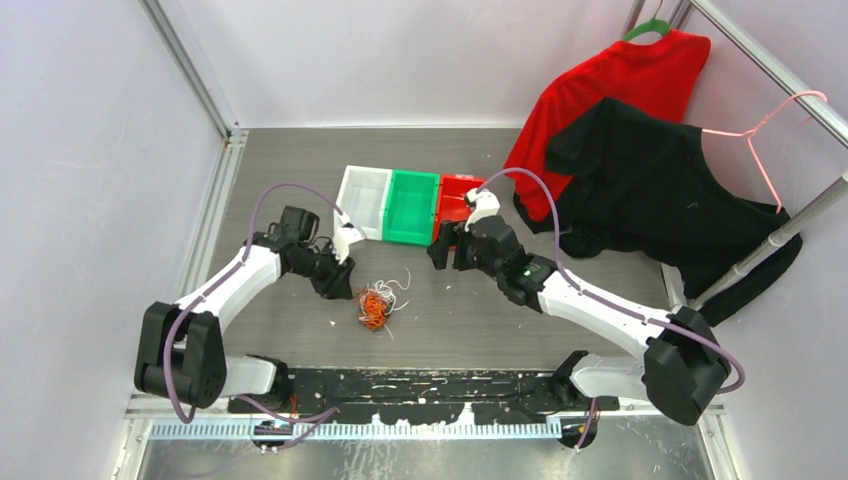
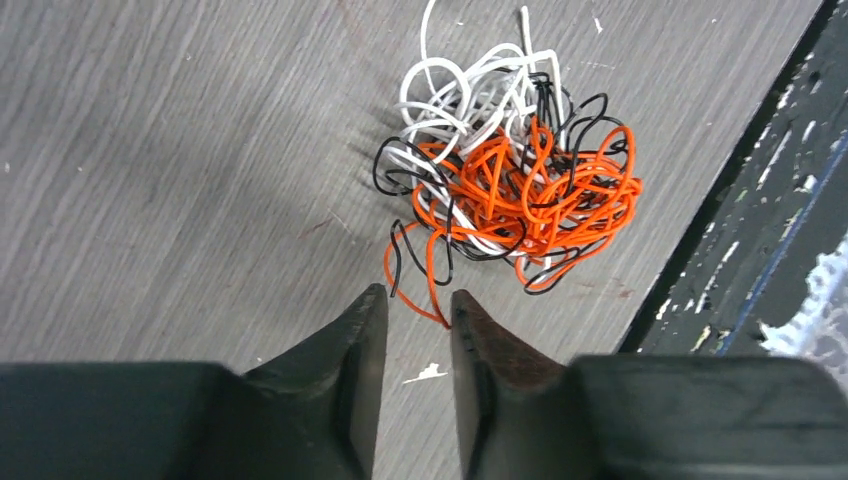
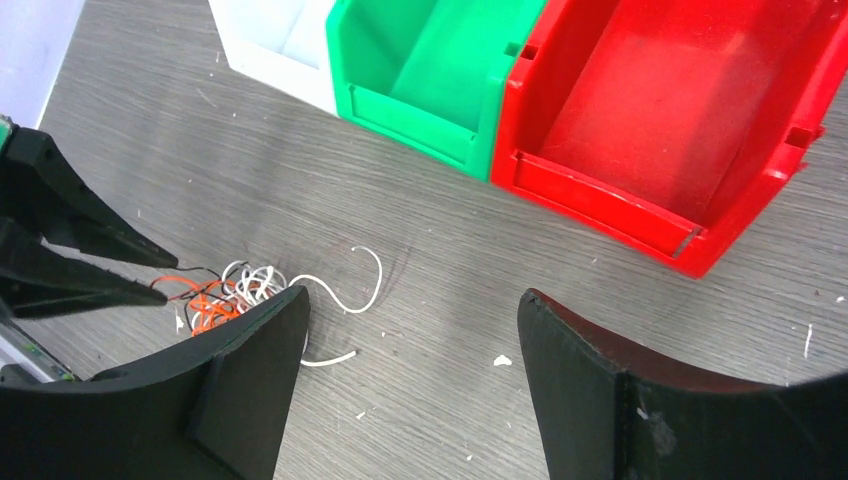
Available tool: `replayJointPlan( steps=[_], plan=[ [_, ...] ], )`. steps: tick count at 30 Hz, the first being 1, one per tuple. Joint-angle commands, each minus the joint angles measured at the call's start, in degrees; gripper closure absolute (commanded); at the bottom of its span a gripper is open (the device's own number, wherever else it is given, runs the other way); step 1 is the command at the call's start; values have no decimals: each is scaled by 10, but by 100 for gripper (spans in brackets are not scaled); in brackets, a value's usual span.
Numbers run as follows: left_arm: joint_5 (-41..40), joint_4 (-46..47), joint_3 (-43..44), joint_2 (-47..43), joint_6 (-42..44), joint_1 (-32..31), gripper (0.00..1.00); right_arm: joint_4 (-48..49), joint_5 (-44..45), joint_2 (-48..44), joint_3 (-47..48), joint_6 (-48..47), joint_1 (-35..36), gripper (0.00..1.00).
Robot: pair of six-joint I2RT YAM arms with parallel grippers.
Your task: Untangle the cables
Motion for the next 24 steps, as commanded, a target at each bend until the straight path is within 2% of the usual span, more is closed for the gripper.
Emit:
replayJointPlan(
  steps=[1,4,7,16,24],
  plan=[
    [-27,53,-3,1,-18,-6,77,11,-8,12,35,-8,11,19],
    [-62,43,10,-4,-13,-6,90,11,-17,23,44,-9,18,18],
    [-74,15,23,-18,1,-6,97,14,-28,37,56,-10,26,16],
    [-51,-56,55,-89,-12,-6,97,24,-54,103,108,-21,76,8],
    [-13,-124,101,-125,-67,-6,97,88,-92,159,151,-19,121,3]
  ],
)
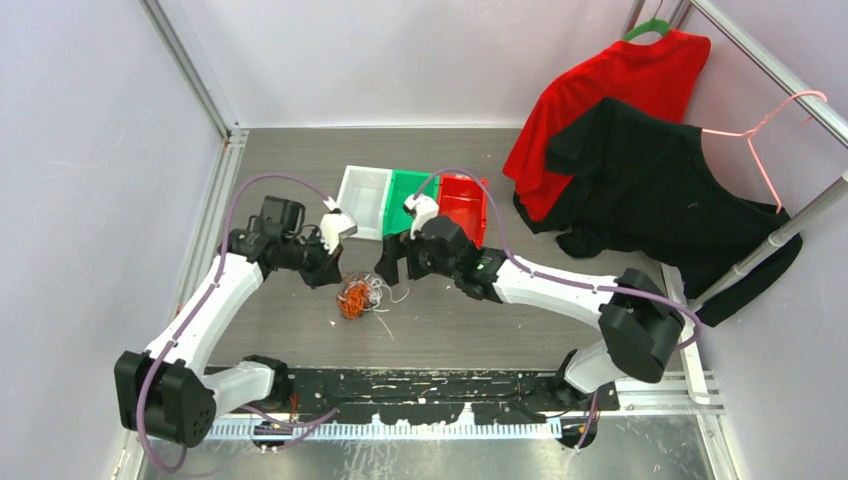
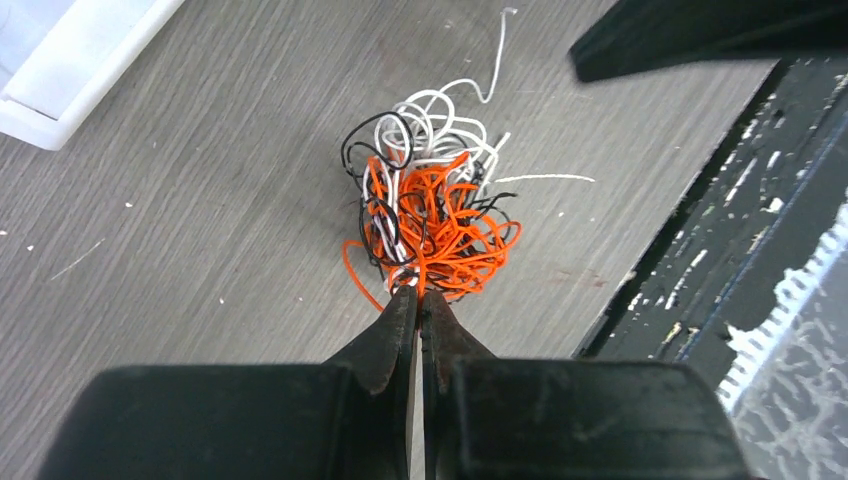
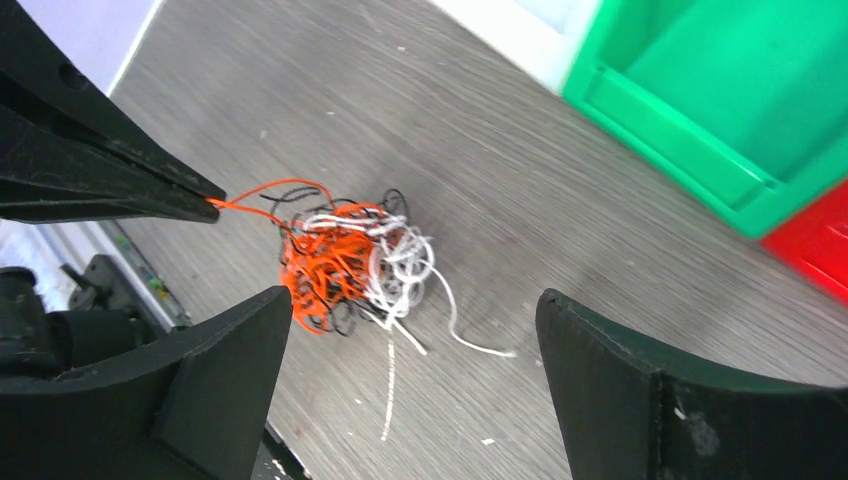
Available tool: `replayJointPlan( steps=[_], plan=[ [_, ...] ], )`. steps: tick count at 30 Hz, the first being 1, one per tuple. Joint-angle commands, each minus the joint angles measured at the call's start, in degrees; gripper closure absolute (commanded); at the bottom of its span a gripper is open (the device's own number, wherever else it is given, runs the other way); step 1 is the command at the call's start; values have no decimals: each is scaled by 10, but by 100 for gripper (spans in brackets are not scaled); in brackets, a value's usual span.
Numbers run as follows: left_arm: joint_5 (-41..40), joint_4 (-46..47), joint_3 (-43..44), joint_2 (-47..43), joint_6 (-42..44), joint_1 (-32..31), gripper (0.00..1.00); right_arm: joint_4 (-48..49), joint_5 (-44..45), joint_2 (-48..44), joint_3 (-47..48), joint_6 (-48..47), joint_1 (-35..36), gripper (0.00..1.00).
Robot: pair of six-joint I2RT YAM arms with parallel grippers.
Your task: Untangle the cables
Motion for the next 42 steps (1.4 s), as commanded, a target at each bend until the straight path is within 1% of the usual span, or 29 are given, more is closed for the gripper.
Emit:
replayJointPlan(
  steps=[1,4,10,15,18,24,32,37,42],
  plan=[
    [46,-52,40,-33,-49,-2,97,76,-36,21,44,-2,22,3],
    [51,-59,46,-50,-79,-2,99,101,-46,35,45,1,35,4],
    [55,-81,67,-72,-134,-2,100,162,-26,54,31,17,52,8],
    [61,-89,82,-77,-175,-2,100,176,-15,71,42,8,68,8],
    [78,-98,99,-78,-187,-2,100,169,-8,86,56,8,69,9],
    [112,-106,119,-82,-207,-2,100,194,-10,106,60,20,72,9],
    [154,-116,148,-74,-213,-2,100,250,-13,125,56,53,72,9],
    [167,-126,164,-74,-213,-2,100,286,-14,131,40,77,72,9],
    [189,-130,176,-76,-218,-2,100,303,11,149,42,95,72,9]
  ],
)
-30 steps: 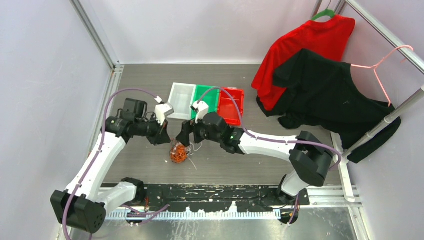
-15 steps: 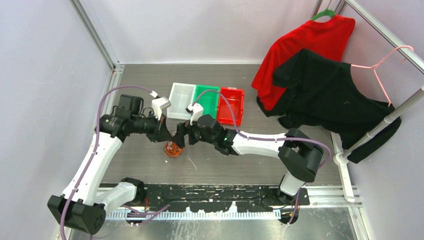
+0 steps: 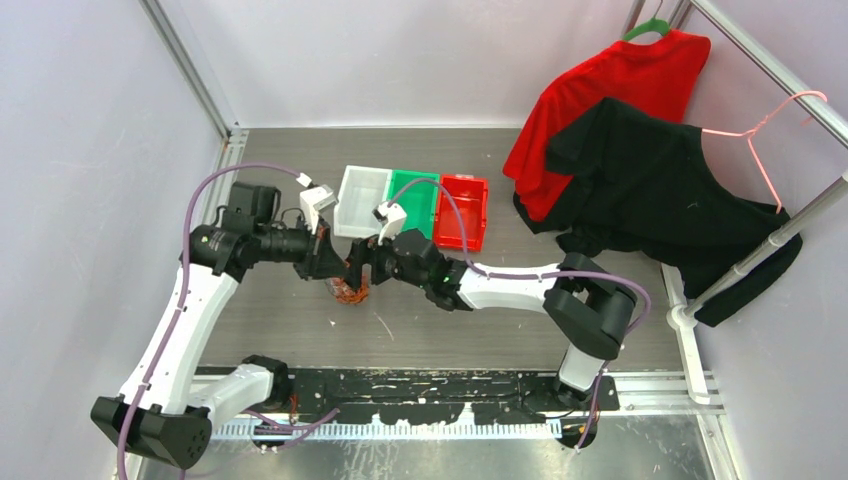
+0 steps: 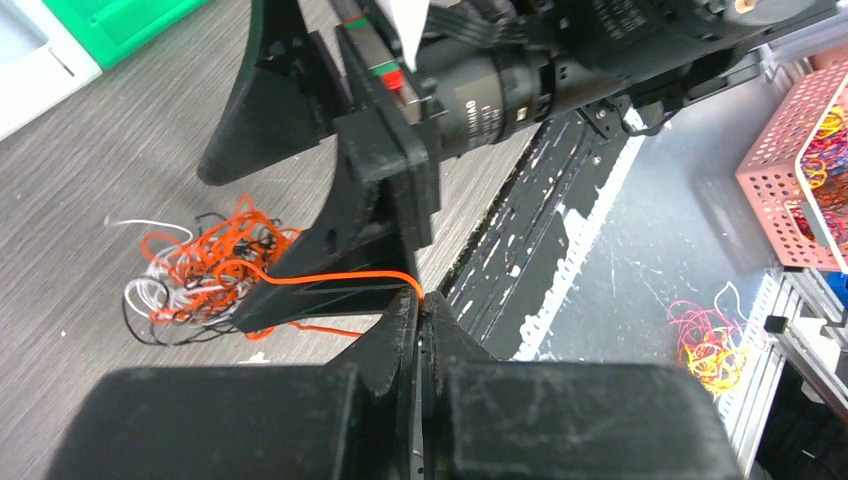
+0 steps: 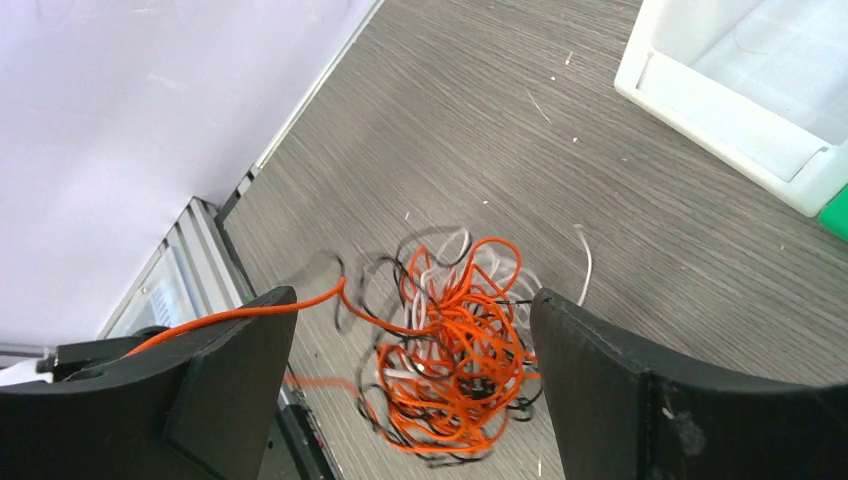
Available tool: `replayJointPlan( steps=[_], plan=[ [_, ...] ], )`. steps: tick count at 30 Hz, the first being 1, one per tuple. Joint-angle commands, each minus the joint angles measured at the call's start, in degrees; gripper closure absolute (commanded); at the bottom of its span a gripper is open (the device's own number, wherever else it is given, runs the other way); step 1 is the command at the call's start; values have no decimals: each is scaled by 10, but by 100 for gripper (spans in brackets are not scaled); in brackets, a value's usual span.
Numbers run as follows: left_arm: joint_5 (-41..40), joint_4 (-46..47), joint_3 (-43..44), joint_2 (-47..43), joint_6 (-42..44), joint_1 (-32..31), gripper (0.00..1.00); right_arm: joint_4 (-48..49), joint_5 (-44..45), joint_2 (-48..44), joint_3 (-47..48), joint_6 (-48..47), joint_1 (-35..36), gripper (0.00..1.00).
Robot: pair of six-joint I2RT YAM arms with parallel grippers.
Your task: Untangle the cables
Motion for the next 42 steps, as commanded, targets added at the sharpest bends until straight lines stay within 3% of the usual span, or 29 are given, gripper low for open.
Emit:
replayJointPlan(
  steps=[1,10,25,36,42],
  plan=[
    [54,-13,33,-7,-14,-2,100,62,31,13,8,25,4,9],
    [79,-31,112,-1,-22,-2,100,61,78,19,-27,19,4,10],
    [40,-10,287,34,-22,-2,100,61,158,-8,-120,9,4,12],
    [-82,108,347,20,-19,-2,100,69,176,-23,-176,12,4,12],
    [-169,251,333,-7,-35,-2,100,62,176,-32,-183,9,4,13]
  ],
)
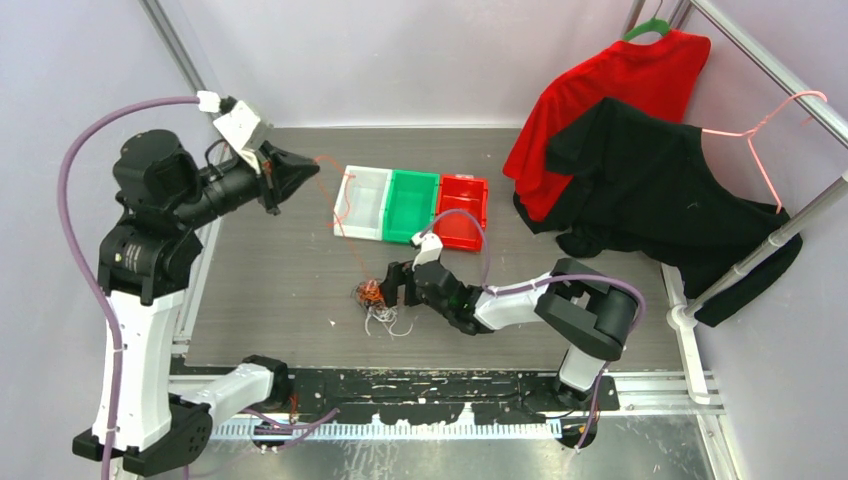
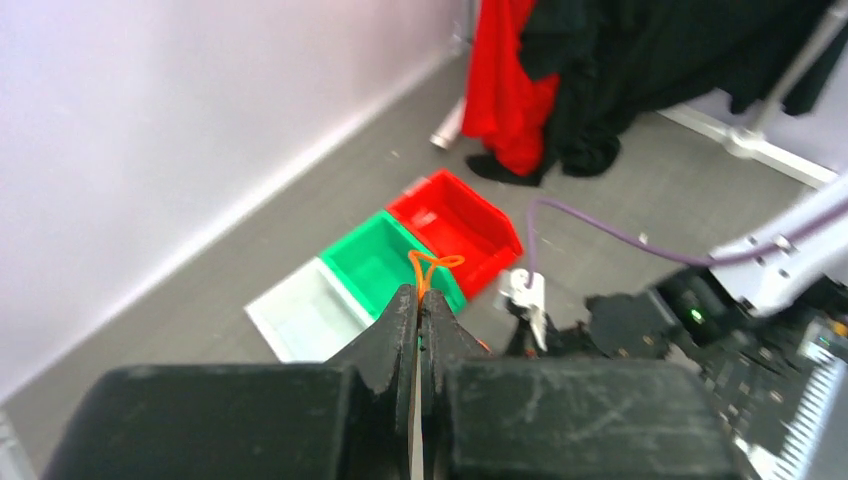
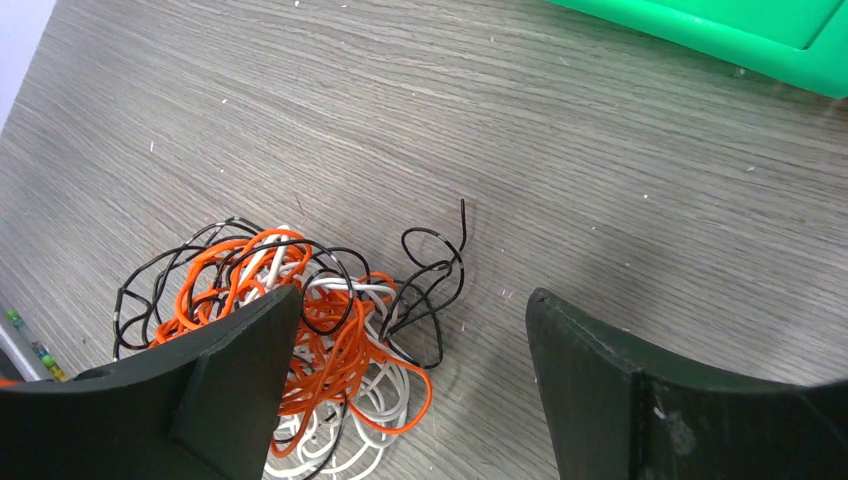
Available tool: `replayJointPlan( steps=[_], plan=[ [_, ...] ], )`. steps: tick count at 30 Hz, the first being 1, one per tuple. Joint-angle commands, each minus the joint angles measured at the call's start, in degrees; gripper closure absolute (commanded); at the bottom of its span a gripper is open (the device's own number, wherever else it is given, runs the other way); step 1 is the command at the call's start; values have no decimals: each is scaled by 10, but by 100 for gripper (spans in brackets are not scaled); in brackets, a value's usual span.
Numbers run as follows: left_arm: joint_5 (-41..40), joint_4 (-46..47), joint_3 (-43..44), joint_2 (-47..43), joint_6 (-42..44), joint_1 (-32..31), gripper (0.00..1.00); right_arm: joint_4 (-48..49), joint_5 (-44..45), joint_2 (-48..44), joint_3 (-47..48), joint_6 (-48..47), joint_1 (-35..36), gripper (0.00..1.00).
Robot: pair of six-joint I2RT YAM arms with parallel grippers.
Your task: Untangle the cables
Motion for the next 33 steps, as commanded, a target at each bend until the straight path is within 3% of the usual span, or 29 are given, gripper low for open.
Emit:
replayJointPlan(
  steps=[1,11,18,25,28,33],
  plan=[
    [-86,168,7,-30,-20,-1,100,6,16,-33,-6,-7,1,13],
    [-188,406,-27,-62,-59,-1,100,-23,11,-65,6,-25,1,13],
    [-102,346,3,-50,-97,-2,98,-39,3,-117,13,-58,1,10],
    [-71,336,-37,-74,-106,-2,98,-74,-96,-183,89,-144,1,8],
    [-58,329,-36,-73,-109,-2,97,-84,-149,-178,134,-169,1,8],
    [-29,325,-37,-70,-127,-2,97,-82,-162,-146,189,-182,1,9]
  ],
)
